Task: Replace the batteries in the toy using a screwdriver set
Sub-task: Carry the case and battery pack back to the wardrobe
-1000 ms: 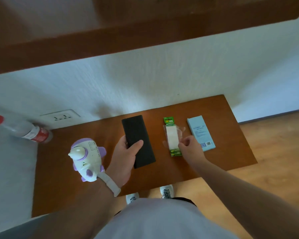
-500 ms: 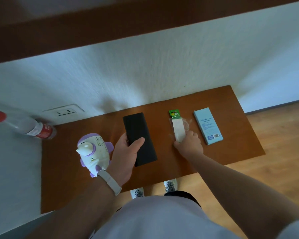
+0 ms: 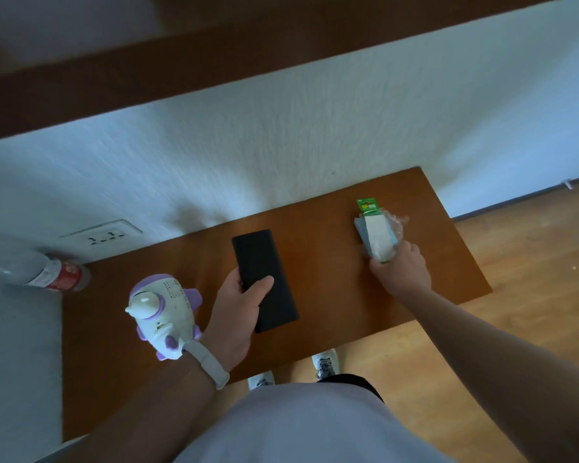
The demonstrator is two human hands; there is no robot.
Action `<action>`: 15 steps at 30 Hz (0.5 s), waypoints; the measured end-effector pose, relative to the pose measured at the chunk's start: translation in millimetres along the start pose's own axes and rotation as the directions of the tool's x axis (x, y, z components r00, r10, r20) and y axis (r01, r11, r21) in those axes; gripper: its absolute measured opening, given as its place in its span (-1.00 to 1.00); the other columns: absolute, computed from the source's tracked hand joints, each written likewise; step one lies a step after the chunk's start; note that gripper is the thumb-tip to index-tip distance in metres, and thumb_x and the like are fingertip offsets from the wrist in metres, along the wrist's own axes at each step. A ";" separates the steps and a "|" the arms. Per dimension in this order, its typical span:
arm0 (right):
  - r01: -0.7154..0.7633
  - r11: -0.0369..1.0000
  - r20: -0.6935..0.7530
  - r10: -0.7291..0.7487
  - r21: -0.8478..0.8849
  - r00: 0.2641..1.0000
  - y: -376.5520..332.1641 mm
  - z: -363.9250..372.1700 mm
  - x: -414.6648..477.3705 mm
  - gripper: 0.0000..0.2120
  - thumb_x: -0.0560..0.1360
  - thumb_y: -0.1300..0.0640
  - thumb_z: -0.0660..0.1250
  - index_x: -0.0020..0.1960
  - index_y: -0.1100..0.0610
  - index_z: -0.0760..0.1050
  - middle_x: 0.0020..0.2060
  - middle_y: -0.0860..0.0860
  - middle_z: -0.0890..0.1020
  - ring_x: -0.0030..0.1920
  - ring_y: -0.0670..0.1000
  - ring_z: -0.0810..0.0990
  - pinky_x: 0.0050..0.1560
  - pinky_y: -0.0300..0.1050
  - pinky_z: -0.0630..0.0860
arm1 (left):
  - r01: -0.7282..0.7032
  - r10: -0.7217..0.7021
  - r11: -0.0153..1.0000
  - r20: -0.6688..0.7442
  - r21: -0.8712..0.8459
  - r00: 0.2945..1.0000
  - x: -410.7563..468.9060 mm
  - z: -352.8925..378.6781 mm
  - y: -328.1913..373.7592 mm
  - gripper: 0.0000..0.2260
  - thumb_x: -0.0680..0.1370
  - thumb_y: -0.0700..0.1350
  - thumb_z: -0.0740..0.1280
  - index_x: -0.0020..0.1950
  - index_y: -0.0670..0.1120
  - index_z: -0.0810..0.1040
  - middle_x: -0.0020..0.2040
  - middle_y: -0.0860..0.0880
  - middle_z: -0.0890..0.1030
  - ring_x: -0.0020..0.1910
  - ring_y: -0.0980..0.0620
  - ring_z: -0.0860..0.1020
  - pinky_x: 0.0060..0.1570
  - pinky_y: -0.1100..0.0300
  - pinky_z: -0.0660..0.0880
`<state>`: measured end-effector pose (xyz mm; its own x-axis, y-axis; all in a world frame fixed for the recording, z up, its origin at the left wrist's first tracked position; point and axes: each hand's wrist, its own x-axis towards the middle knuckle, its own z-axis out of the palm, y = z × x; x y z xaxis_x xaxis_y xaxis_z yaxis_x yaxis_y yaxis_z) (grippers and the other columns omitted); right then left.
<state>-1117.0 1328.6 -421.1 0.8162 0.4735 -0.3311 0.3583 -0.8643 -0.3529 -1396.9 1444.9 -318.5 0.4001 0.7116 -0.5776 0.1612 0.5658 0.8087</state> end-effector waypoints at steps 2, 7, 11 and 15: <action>0.002 1.000 0.019 -0.002 0.001 1.000 9.4 -4.0 7.7 -0.35 0.39 -0.21 0.43 0.31 0.12 0.33 0.08 0.03 0.45 0.09 0.10 0.52 -0.06 0.02 0.54 | 0.002 -0.002 1.000 0.005 0.009 1.000 -0.5 4.8 -2.1 -0.76 0.60 -0.17 0.38 0.26 -0.04 0.53 0.11 -0.12 0.69 0.07 -0.11 0.69 0.11 -0.14 0.62; 0.049 0.997 0.088 -0.054 0.051 0.995 17.8 -5.9 20.4 -0.31 0.39 -0.19 0.50 0.36 0.09 0.33 0.18 0.04 0.48 0.11 0.05 0.52 -0.02 0.00 0.58 | 0.005 -0.005 1.000 -0.001 0.020 1.000 -1.2 14.6 -6.4 -0.75 0.59 -0.14 0.40 0.26 -0.03 0.53 0.09 -0.10 0.70 0.04 -0.08 0.70 0.03 -0.07 0.64; 0.072 0.997 0.136 -0.077 0.037 0.988 19.4 -6.8 25.0 -0.29 0.38 -0.21 0.50 0.38 0.06 0.32 0.22 0.02 0.48 0.13 0.02 0.51 -0.10 -0.08 0.56 | 0.006 -0.006 1.000 -0.022 0.010 1.000 -2.2 20.7 -8.4 -0.74 0.58 -0.14 0.40 0.27 -0.03 0.53 0.06 -0.06 0.71 0.03 -0.07 0.70 -0.04 -0.01 0.64; 0.064 0.998 0.155 -0.065 0.007 0.986 25.1 -7.0 27.1 -0.23 0.34 -0.27 0.50 0.39 0.05 0.30 0.20 0.03 0.44 0.13 0.03 0.47 -0.04 -0.02 0.58 | 0.000 0.000 1.000 -0.035 -0.002 0.999 -3.9 26.1 -9.6 -0.77 0.58 -0.13 0.40 0.24 0.00 0.54 0.01 -0.02 0.72 0.00 -0.05 0.71 -0.10 0.04 0.65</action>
<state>-1082.8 1318.6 -432.8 0.7109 0.5490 -0.4395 0.4072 -0.8309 -0.3793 -1376.5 1425.9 -321.1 0.3680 0.7261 -0.5809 0.1591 0.5663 0.8087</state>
